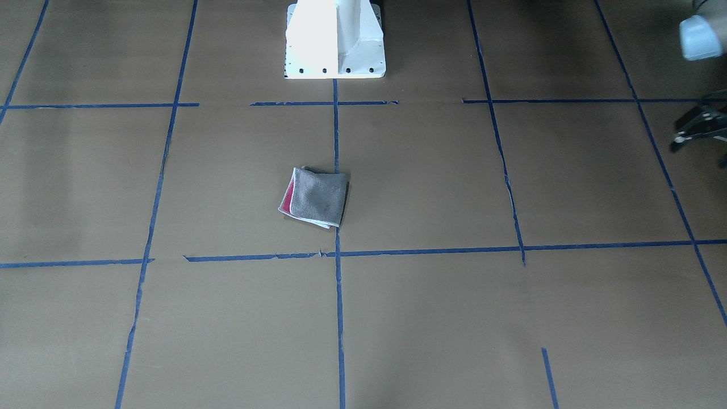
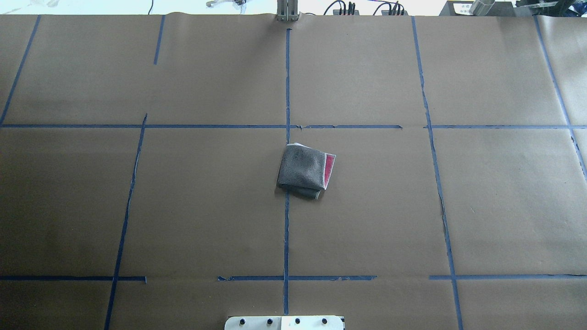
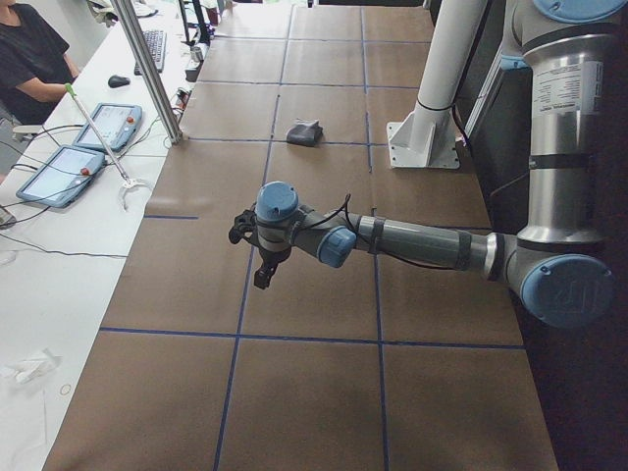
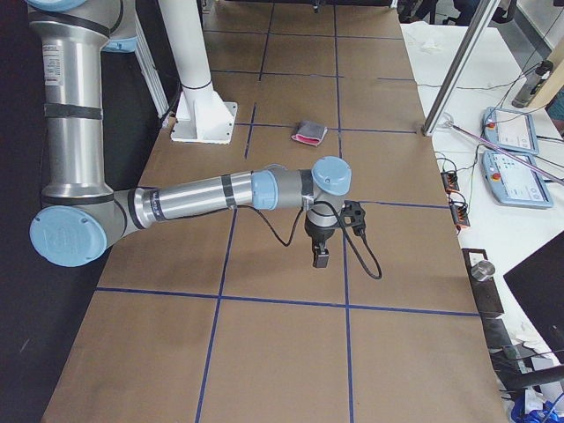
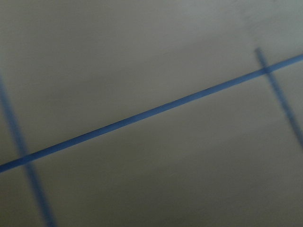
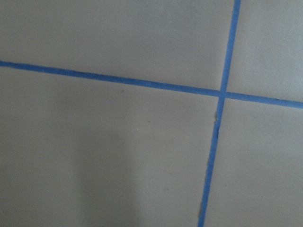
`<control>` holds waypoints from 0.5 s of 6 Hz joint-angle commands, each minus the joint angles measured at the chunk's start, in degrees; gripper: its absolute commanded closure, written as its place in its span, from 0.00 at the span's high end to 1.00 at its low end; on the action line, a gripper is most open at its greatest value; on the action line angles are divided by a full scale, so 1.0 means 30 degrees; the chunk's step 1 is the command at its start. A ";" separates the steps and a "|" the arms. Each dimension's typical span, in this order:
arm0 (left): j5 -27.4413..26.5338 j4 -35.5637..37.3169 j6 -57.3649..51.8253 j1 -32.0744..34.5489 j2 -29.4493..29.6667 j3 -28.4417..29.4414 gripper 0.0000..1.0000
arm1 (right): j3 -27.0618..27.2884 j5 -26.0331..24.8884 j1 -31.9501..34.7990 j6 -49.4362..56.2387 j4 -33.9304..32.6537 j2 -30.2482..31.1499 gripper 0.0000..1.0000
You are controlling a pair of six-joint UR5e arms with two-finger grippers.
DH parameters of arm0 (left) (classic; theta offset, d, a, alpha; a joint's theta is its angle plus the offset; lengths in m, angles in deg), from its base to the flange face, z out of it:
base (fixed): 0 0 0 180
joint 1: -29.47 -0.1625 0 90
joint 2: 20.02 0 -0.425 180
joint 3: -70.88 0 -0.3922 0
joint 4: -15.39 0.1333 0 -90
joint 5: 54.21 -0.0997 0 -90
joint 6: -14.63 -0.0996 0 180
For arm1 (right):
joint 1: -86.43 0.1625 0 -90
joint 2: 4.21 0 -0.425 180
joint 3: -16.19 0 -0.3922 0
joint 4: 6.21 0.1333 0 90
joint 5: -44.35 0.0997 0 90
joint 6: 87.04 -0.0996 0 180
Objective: Fold towel twice with both arms
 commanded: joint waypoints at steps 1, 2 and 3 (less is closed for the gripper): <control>0.0095 0.5016 -0.4007 0.2017 0.0090 0.0448 1.00 | -0.0789 0.0062 0.0971 0.2290 -0.0175 0.1109 1.00; 0.0270 0.7617 -0.4010 0.2167 0.0149 0.0129 1.00 | -0.1079 0.0120 0.0972 0.2298 -0.0174 0.1058 1.00; 0.0562 0.9064 -0.4068 0.2168 0.0063 -0.0222 1.00 | -0.1140 0.0758 0.0972 0.2298 -0.0174 0.1173 1.00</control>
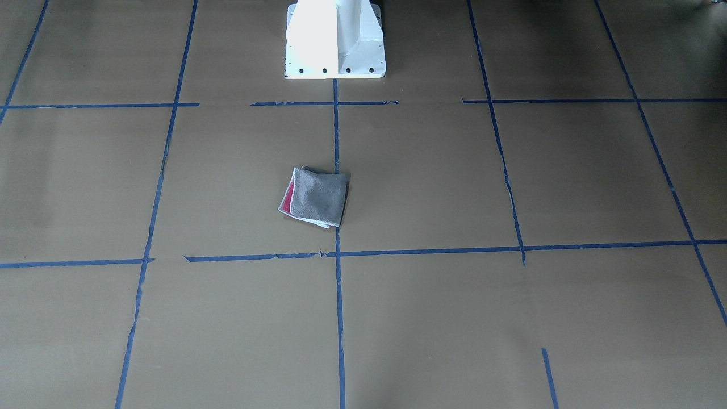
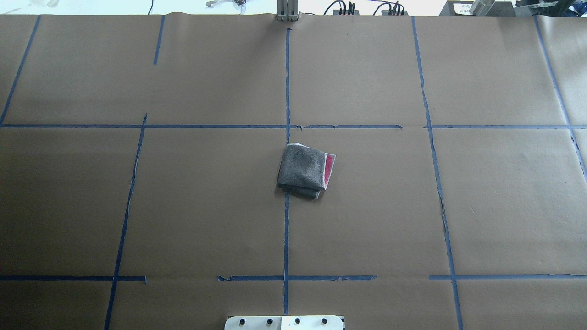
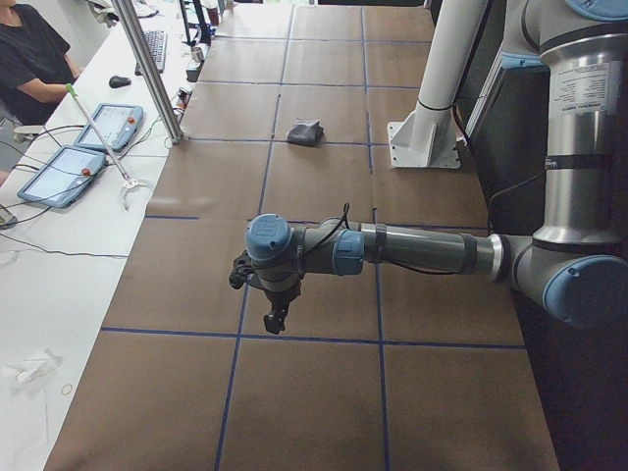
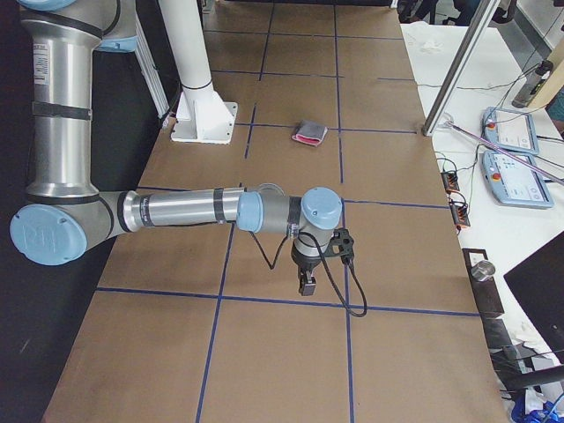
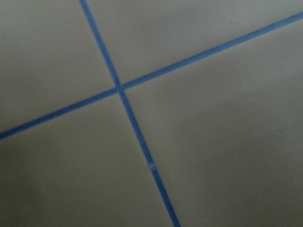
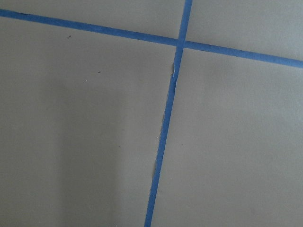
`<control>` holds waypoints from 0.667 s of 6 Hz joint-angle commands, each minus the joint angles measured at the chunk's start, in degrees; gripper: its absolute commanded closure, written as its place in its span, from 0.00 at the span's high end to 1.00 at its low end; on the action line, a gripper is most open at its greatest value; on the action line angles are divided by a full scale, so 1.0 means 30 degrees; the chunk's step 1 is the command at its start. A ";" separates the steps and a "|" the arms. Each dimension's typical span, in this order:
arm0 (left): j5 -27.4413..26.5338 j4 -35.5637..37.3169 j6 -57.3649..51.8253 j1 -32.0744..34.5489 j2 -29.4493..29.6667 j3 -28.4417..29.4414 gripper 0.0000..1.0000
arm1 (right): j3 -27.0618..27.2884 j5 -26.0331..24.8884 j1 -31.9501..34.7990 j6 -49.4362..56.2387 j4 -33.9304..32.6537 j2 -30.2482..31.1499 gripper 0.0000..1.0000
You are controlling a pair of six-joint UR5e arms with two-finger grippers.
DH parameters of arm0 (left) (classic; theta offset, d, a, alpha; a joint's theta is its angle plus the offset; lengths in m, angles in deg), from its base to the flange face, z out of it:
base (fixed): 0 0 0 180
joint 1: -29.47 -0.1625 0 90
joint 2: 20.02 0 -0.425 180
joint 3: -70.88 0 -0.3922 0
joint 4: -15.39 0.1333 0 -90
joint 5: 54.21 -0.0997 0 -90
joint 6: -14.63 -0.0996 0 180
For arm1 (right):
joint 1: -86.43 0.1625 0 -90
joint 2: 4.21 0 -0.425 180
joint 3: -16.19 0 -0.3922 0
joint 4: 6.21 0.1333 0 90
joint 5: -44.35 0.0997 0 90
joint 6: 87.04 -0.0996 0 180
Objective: Fold towel twice with both arms
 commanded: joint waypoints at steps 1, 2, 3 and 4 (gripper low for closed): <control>0.0183 0.1376 -0.0252 0.0182 -0.0324 -0.0354 1.00 | -0.0011 0.0676 0.0027 0.0140 0.0028 0.0236 1.00; 0.0066 0.1344 -0.0079 0.0183 -0.0385 -0.0558 1.00 | 0.0077 0.0678 0.0027 0.0140 0.0057 0.0237 1.00; 0.0036 0.1343 -0.0078 0.0183 -0.0386 -0.0589 1.00 | 0.0281 0.0591 0.0027 0.0198 0.0057 0.0179 1.00; 0.0151 0.1343 0.0038 0.0270 -0.0444 -0.0850 1.00 | 0.0341 0.0474 0.0027 0.0199 0.0086 -0.0024 1.00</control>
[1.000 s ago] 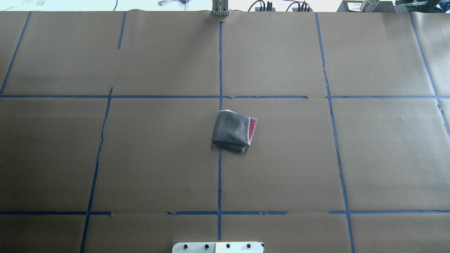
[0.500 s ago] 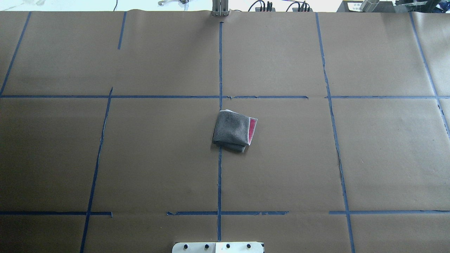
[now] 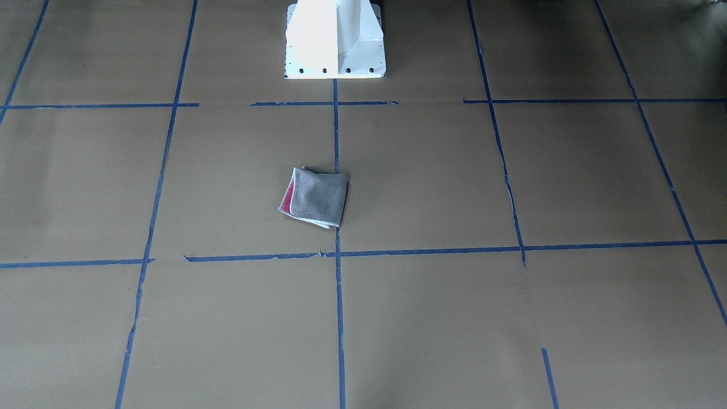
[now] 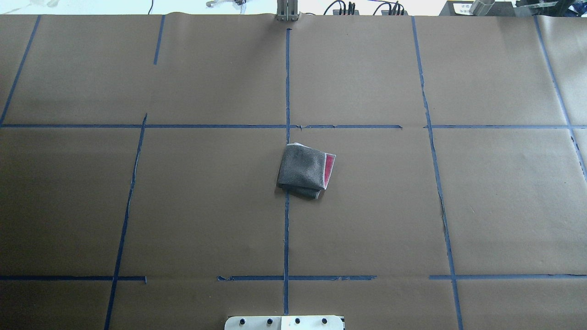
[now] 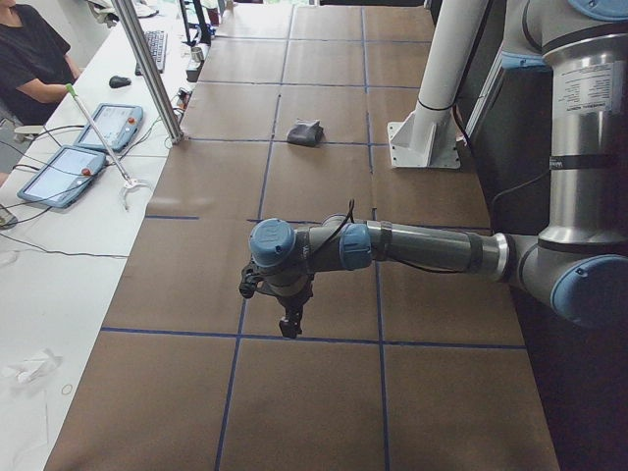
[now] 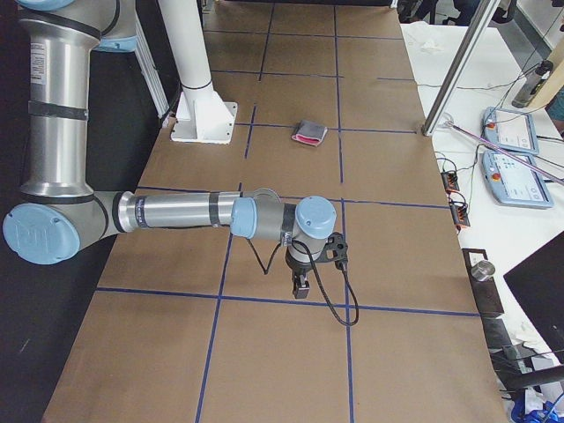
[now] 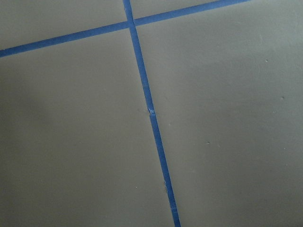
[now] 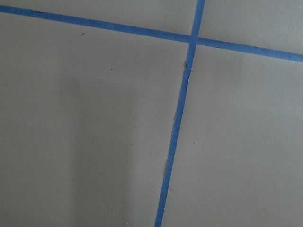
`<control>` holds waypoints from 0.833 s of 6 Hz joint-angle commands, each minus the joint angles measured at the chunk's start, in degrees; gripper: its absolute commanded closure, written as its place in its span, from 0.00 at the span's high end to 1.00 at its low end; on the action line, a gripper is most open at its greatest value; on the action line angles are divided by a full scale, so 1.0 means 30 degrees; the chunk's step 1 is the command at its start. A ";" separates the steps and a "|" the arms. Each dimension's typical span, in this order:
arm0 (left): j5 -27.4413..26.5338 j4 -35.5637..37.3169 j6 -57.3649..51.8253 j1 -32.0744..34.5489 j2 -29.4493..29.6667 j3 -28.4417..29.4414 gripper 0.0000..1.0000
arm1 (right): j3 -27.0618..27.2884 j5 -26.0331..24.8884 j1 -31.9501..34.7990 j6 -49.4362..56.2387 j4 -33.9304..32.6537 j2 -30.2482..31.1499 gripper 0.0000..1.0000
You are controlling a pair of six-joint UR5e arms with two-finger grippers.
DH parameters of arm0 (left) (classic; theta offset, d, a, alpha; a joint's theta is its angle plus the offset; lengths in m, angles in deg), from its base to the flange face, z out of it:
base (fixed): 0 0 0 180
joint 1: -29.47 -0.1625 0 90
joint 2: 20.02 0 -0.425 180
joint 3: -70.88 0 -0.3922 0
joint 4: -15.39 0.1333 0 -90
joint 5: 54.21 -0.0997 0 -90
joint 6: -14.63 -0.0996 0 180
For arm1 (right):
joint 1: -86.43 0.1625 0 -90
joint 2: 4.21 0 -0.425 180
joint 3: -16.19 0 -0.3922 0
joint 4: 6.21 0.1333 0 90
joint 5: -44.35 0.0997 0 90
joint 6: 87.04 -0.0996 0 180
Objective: Fold towel twice with both arms
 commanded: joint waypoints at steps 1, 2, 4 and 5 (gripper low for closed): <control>0.0035 0.0146 0.1651 0.0053 -0.0191 -0.0193 1.00 | 0.0382 -0.1484 -0.0029 0.0044 0.0021 -0.0174 1.00; 0.0064 0.0147 0.3058 0.0082 -0.0309 -0.0193 1.00 | 0.0356 -0.1556 -0.0029 -0.0071 0.0021 -0.0175 1.00; 0.0064 0.0001 0.3307 0.0053 -0.0310 -0.0016 1.00 | 0.0384 -0.1528 -0.0029 -0.0131 0.0021 -0.0145 1.00; -0.0023 -0.0029 0.3307 0.0024 -0.0194 -0.0046 1.00 | 0.0414 -0.1498 -0.0029 -0.0160 0.0021 -0.0174 1.00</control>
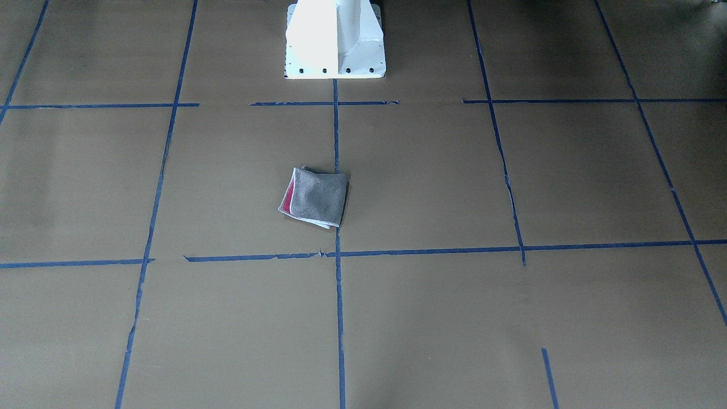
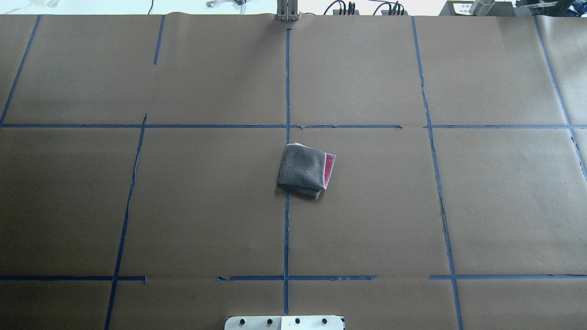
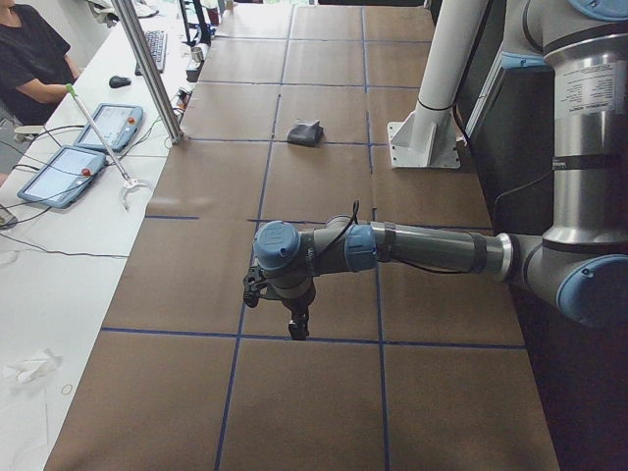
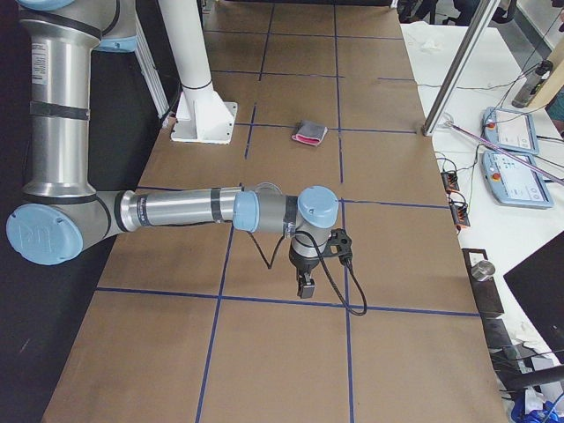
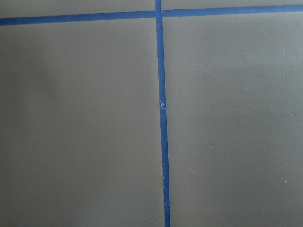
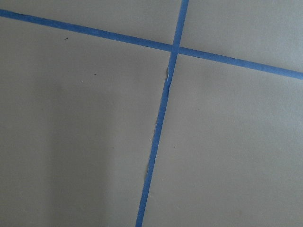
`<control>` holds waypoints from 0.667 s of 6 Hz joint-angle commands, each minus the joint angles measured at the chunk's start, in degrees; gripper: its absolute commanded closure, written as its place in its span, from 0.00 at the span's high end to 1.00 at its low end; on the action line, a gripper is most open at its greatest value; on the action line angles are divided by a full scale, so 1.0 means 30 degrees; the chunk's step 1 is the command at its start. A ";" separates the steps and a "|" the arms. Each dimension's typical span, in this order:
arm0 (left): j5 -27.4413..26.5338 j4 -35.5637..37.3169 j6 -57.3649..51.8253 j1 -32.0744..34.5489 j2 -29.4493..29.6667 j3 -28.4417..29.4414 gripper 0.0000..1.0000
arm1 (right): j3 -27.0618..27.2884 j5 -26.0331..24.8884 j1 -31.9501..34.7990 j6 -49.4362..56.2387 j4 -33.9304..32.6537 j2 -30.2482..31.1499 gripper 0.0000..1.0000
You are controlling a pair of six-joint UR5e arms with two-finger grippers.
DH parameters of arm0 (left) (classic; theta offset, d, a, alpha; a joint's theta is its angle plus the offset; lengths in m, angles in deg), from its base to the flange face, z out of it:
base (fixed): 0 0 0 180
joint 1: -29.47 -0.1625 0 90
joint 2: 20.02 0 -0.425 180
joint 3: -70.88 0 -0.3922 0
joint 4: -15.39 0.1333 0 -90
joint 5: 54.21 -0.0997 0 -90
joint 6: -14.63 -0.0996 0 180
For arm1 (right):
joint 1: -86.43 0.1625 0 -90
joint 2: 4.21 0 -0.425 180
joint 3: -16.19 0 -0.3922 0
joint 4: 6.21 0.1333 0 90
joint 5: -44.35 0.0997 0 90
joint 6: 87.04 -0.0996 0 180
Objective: Fold towel twice with both arms
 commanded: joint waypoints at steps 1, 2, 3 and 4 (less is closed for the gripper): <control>0.0124 0.0000 0.0016 0.0038 -0.0214 -0.0104 1.00 | 0.0033 0.0021 -0.0001 -0.0021 0.0007 -0.0020 1.00; 0.0329 -0.0115 -0.0043 0.0038 -0.0652 -0.0308 1.00 | 0.0033 0.0021 -0.0001 -0.0050 0.0007 -0.0020 1.00; 0.0273 -0.0059 0.0015 0.0009 -0.0599 -0.0165 1.00 | 0.0033 0.0021 -0.0001 -0.0050 0.0007 -0.0020 1.00; 0.0186 0.0029 0.0044 0.0009 -0.0366 -0.0018 1.00 | 0.0033 0.0050 -0.0001 -0.0050 -0.0022 -0.0020 1.00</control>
